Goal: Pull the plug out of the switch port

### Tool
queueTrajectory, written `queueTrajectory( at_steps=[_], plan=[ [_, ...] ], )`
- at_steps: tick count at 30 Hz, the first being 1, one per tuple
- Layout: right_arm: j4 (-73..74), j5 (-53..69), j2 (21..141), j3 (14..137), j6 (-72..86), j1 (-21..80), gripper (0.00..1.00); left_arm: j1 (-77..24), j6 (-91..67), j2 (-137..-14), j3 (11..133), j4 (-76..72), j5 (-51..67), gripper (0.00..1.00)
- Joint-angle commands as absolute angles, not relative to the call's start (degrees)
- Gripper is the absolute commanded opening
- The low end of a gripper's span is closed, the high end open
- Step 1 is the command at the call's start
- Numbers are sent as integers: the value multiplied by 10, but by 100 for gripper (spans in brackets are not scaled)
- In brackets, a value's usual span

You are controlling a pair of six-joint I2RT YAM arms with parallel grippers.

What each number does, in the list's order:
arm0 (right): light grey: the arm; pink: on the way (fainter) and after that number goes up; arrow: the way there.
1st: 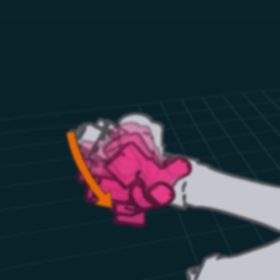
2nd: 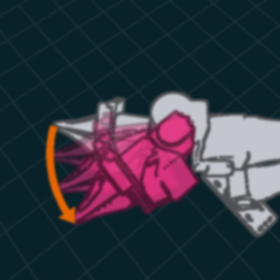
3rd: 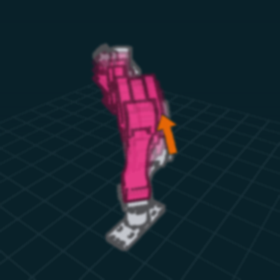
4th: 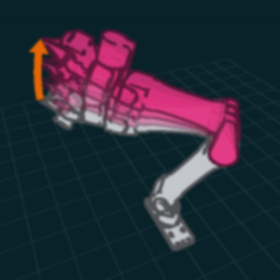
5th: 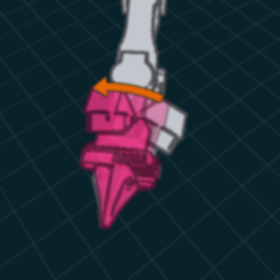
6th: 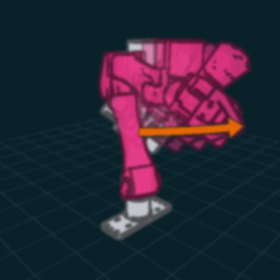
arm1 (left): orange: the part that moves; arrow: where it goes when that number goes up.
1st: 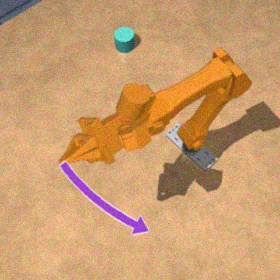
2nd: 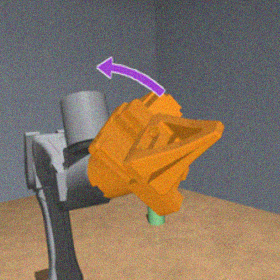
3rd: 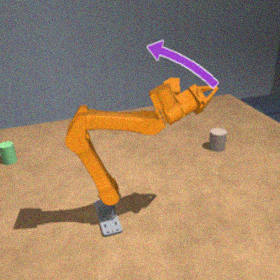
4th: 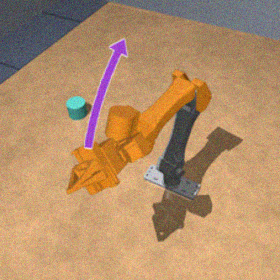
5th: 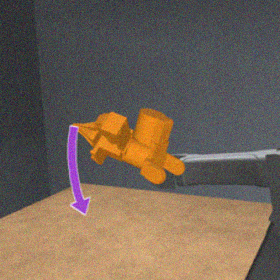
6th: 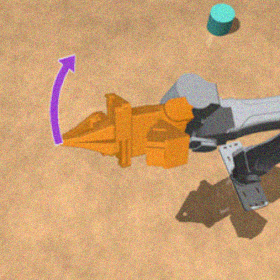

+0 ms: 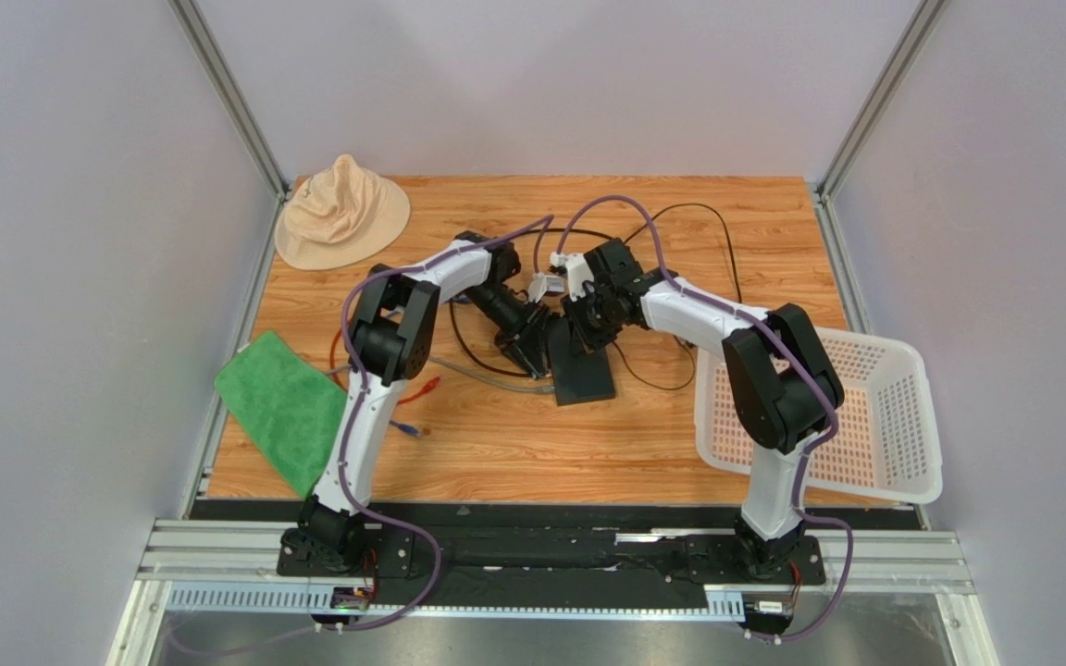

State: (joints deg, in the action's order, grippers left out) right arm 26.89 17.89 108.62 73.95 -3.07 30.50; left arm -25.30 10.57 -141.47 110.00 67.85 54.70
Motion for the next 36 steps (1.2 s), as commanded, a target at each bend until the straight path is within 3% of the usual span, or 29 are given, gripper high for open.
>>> queueTrajectory(
  at_steps=[1, 10, 16, 19, 31, 32, 33, 35, 36],
  plan=[
    [299, 137, 1123, 737, -51, 307, 0, -243, 154, -1418, 1064, 711, 533, 0],
    [308, 138, 1137, 746, -53, 307, 0, -226, 172, -1419, 1192, 743, 511, 0],
    [333, 136, 1151, 758, -58, 307, 0, -233, 202, -1386, 1020, 700, 497, 0],
    [332, 134, 1149, 756, -58, 306, 0, -231, 229, -1390, 993, 691, 472, 0],
    [351, 137, 1154, 758, -62, 302, 0, -209, 196, -1393, 1110, 756, 544, 1],
    [350, 136, 1151, 755, -62, 303, 0, -209, 194, -1386, 1112, 751, 537, 8],
    [350, 137, 1150, 752, -62, 302, 0, -209, 187, -1373, 1111, 735, 528, 24],
    [350, 139, 1150, 751, -61, 302, 0, -209, 178, -1368, 1107, 730, 530, 39],
    [351, 141, 1151, 752, -61, 303, 0, -209, 174, -1371, 1107, 730, 533, 41]
  ],
)
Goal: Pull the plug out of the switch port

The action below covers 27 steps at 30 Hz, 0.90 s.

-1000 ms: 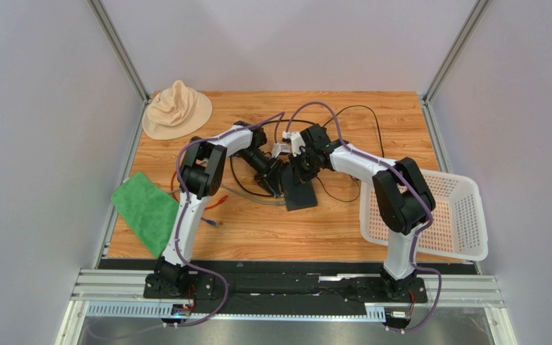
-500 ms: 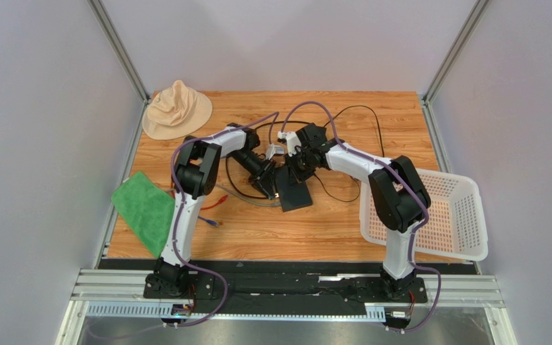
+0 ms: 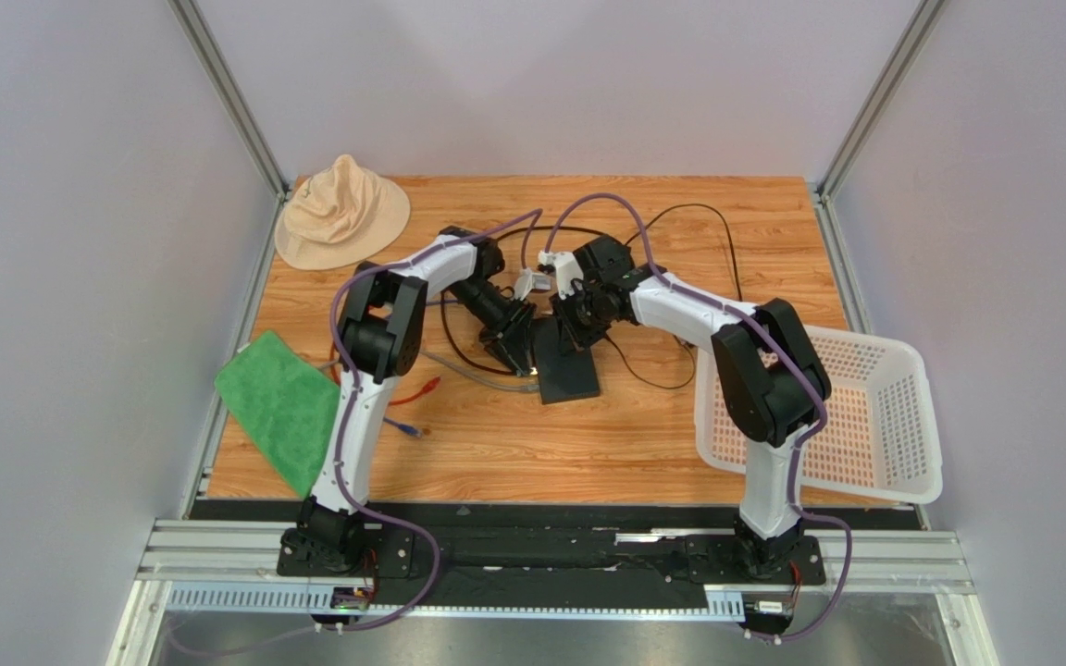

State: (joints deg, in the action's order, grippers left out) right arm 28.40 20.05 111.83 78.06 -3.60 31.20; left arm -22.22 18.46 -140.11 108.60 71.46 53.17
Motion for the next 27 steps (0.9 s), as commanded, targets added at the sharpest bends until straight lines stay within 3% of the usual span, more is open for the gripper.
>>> queueTrajectory(
  at_steps=[1, 16, 19, 21, 22, 23, 27],
  plan=[
    [354, 141, 1154, 754, -61, 302, 0, -209, 167, -1374, 1107, 728, 538, 41],
    [359, 146, 1155, 742, -50, 302, 0, -257, 135, -1433, 1111, 702, 547, 45],
    [358, 146, 1154, 739, -47, 302, 0, -260, 129, -1440, 1112, 697, 551, 41],
    [358, 146, 1155, 737, -45, 302, 0, -260, 129, -1441, 1107, 696, 557, 32],
    [358, 147, 1155, 737, -44, 302, 0, -260, 129, -1441, 1105, 695, 561, 11],
    [358, 146, 1155, 737, -43, 302, 0, -260, 126, -1441, 1096, 690, 560, 3],
    [359, 144, 1151, 729, -44, 302, 0, -258, 145, -1433, 1083, 716, 562, 0]
  ],
)
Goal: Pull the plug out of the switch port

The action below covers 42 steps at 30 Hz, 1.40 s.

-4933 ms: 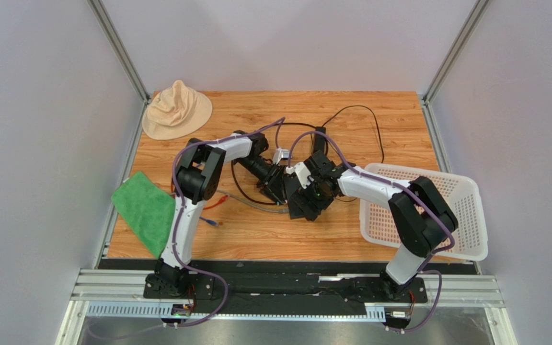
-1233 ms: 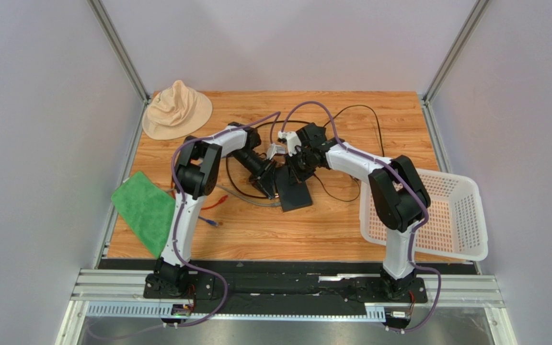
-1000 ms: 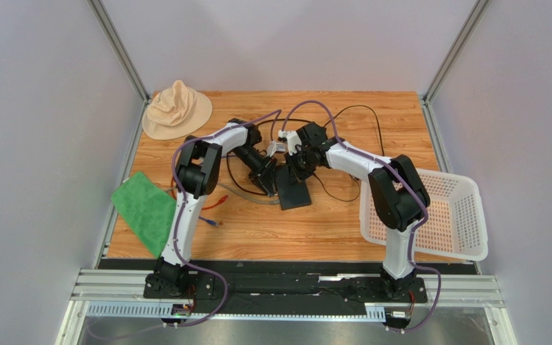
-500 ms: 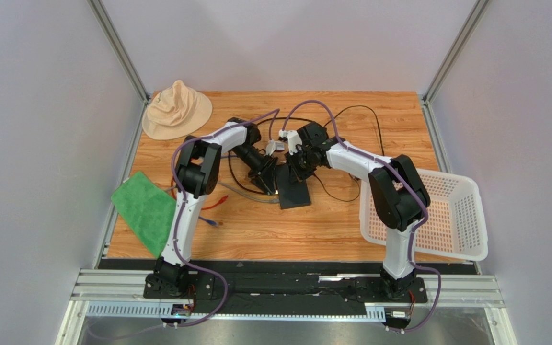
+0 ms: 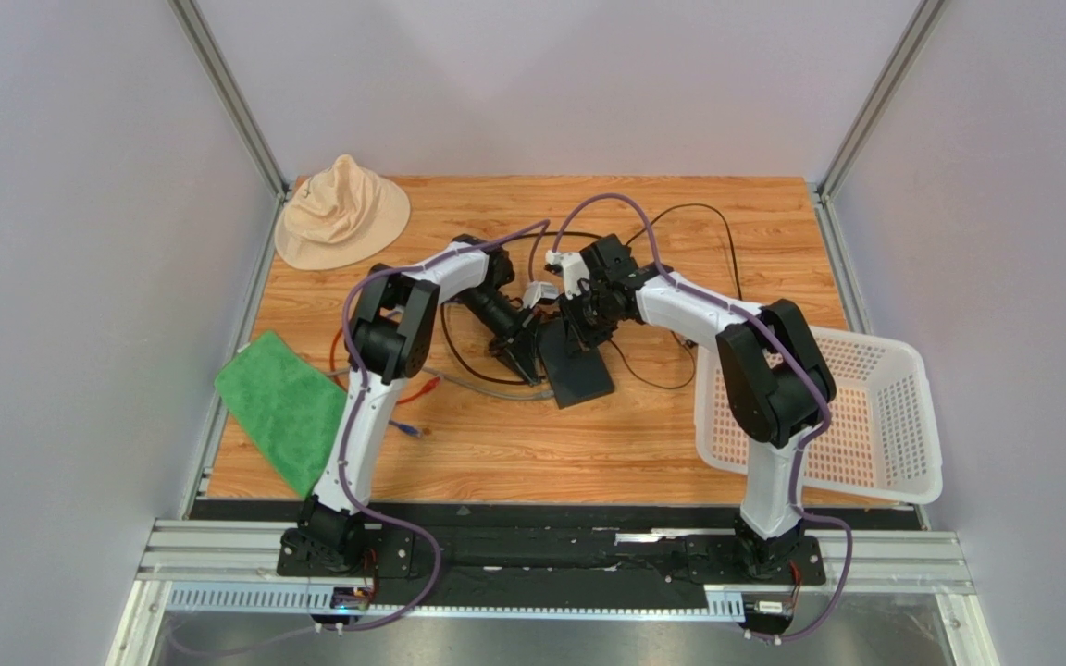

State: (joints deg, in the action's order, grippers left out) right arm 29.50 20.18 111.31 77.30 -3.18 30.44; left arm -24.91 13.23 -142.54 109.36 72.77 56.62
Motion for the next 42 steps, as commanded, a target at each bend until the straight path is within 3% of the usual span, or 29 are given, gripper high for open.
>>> queueTrajectory(
  at_steps=[1, 5, 10, 14, 22, 24, 25, 27, 32, 42],
  plan=[
    [359, 143, 1149, 726, -43, 302, 0, -251, 154, -1428, 1075, 724, 562, 0],
    [355, 141, 1143, 719, -41, 303, 0, -229, 177, -1397, 1021, 721, 547, 0],
    [358, 141, 1144, 719, -39, 302, 0, -227, 214, -1398, 1064, 759, 511, 0],
    [361, 140, 1150, 719, -36, 302, 0, -226, 236, -1350, 936, 712, 477, 0],
    [367, 138, 1162, 727, -32, 301, 0, -219, 238, -1310, 886, 674, 440, 0],
    [368, 138, 1161, 729, -35, 301, 0, -215, 236, -1309, 898, 676, 438, 16],
    [367, 141, 1158, 728, -35, 301, 0, -213, 234, -1301, 902, 669, 446, 30],
    [353, 148, 1139, 713, -42, 301, 0, -207, 221, -1288, 897, 650, 483, 40],
    [324, 175, 1098, 680, -50, 297, 0, -207, 164, -1306, 925, 609, 537, 43],
    [343, 187, 1123, 689, -41, 297, 0, -247, 135, -1364, 961, 612, 559, 44]
  ],
)
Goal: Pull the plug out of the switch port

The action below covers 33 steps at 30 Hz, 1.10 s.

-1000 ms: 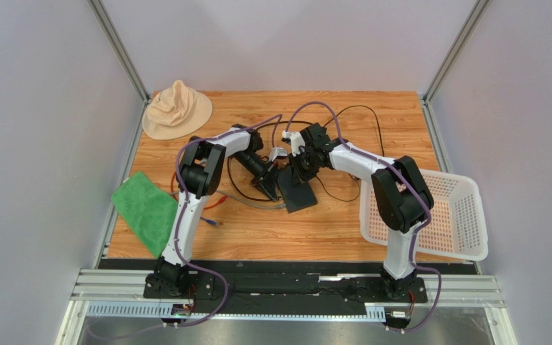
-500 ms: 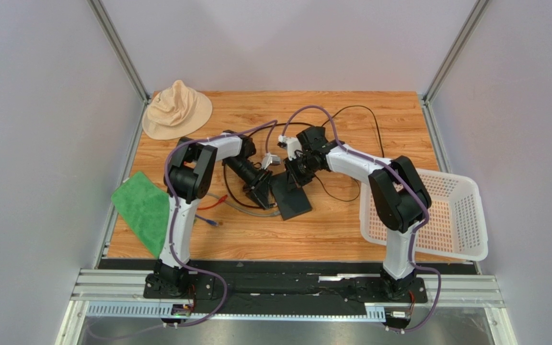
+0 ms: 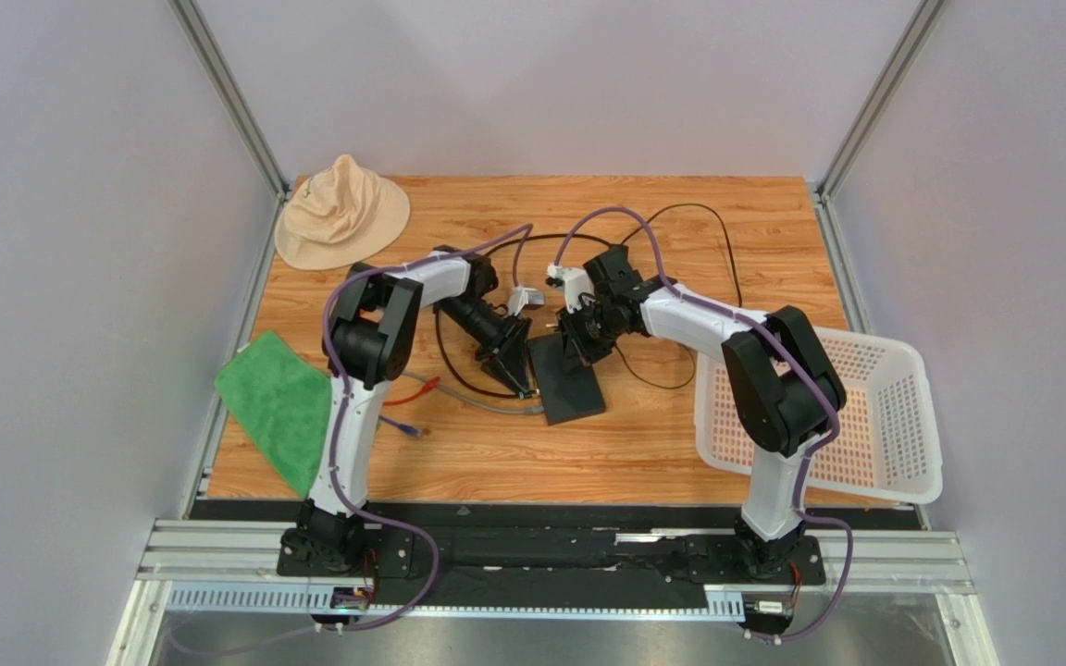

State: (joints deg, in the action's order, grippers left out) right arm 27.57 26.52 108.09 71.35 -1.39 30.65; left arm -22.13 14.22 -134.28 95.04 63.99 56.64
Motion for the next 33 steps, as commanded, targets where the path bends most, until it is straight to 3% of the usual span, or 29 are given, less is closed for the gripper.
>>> queueTrajectory(
  at_steps=[1, 9, 11, 12, 15, 26, 30, 33],
  plan=[
    [345, 188, 1127, 689, -39, 297, 0, -250, 134, -1368, 963, 611, 558, 44],
    [344, 187, 1137, 690, -25, 297, 0, -268, 100, -1377, 971, 593, 532, 40],
    [342, 187, 1139, 689, -18, 298, 0, -269, 98, -1379, 969, 590, 535, 27],
    [341, 187, 1139, 687, -17, 297, 0, -269, 94, -1379, 969, 585, 533, 14],
    [338, 185, 1138, 682, -10, 297, 0, -269, 69, -1376, 962, 573, 505, 0],
    [334, 163, 1130, 671, -3, 303, 0, -266, 62, -1337, 893, 591, 355, 0],
    [345, 156, 1152, 685, 12, 304, 0, -270, 104, -1351, 994, 635, 365, 0],
    [359, 153, 1166, 691, 14, 305, 0, -259, 151, -1328, 900, 636, 352, 0]
  ],
)
